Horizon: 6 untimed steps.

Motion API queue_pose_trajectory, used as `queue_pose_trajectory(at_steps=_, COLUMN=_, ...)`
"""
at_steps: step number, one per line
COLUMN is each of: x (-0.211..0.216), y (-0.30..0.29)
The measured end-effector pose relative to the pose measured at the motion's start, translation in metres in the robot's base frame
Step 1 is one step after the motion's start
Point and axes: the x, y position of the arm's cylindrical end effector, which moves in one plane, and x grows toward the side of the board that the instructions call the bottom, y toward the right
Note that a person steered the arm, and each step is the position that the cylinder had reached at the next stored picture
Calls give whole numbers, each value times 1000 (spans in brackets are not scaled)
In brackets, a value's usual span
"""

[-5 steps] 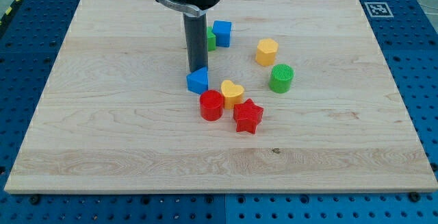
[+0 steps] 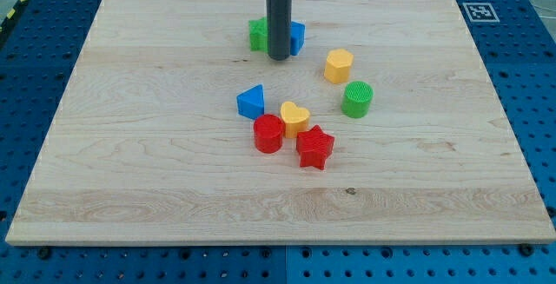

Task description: Move the green star and blue cube diagonal to each other

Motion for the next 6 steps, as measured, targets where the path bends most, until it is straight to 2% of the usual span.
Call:
queue_pose_trajectory(at_steps=1, x=0, y=0)
queue_pose_trajectory(at_steps=5, x=-107, y=9)
queue_pose_trajectory(at_steps=6, x=-114, y=-14)
